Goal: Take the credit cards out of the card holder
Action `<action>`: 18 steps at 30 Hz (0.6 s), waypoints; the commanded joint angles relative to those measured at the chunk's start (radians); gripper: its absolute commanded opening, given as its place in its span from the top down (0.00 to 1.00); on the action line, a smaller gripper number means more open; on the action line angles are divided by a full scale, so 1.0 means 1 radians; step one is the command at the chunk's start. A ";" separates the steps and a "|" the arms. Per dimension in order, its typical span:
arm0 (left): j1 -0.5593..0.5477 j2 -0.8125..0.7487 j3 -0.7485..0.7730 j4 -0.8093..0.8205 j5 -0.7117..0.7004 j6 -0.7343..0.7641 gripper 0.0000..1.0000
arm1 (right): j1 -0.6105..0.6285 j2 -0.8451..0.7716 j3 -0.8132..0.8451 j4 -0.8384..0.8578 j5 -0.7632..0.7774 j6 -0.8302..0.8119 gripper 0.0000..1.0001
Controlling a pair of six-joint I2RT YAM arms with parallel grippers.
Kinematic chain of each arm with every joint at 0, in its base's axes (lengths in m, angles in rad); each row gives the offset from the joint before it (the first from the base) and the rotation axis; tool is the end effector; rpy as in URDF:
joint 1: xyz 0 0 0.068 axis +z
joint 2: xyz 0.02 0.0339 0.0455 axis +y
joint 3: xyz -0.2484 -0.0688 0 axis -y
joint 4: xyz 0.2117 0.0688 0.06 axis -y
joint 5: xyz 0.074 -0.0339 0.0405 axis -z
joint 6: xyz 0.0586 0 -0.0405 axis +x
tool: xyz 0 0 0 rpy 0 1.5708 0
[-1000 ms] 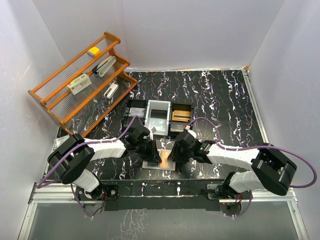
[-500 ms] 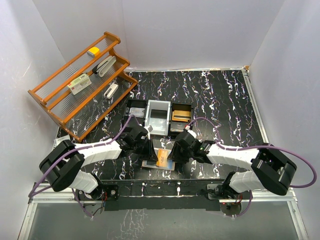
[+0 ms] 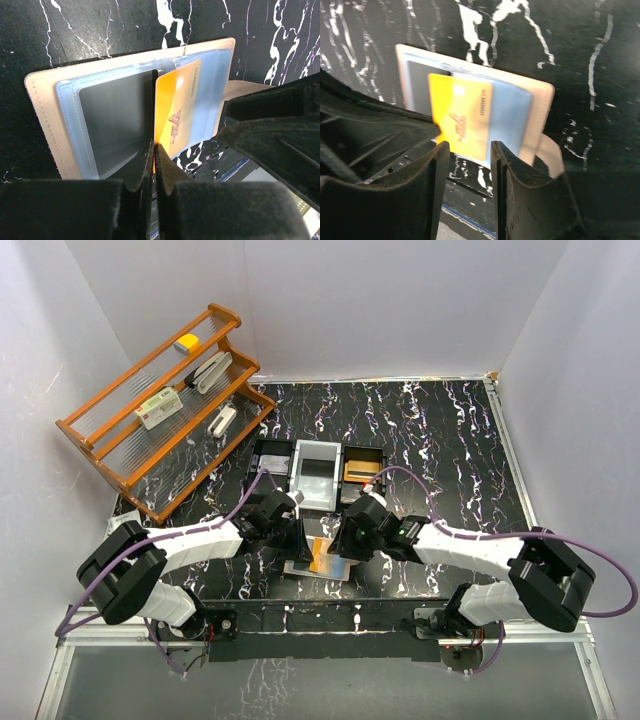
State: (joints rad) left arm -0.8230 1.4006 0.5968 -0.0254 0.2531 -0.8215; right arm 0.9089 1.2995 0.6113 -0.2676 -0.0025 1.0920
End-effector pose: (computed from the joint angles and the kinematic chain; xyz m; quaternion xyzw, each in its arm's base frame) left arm 0.1636 -0.1979 0.1511 0.0464 0.9246 -0.3434 0.1585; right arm 0.1422 0.1828 0.1564 0.0868 0.9491 0.2554 0.1624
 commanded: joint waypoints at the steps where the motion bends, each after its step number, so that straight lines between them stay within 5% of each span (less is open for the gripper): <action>1: -0.003 -0.028 0.036 -0.027 -0.014 0.019 1.00 | 0.004 0.004 0.052 0.113 -0.041 -0.014 0.62; 8: -0.003 -0.028 0.034 0.002 0.009 0.004 1.00 | 0.004 0.147 0.032 0.095 -0.022 0.036 0.63; 12: -0.004 -0.012 0.026 0.048 0.059 -0.015 0.88 | 0.004 0.159 -0.020 0.128 -0.022 0.071 0.64; 18: -0.003 0.014 0.007 0.124 0.125 -0.048 0.83 | 0.004 0.132 -0.079 0.183 -0.036 0.101 0.66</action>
State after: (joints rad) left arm -0.8227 1.4094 0.6075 0.0231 0.2989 -0.8413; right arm 0.9073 1.4185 0.5880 -0.0937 -0.0402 1.1690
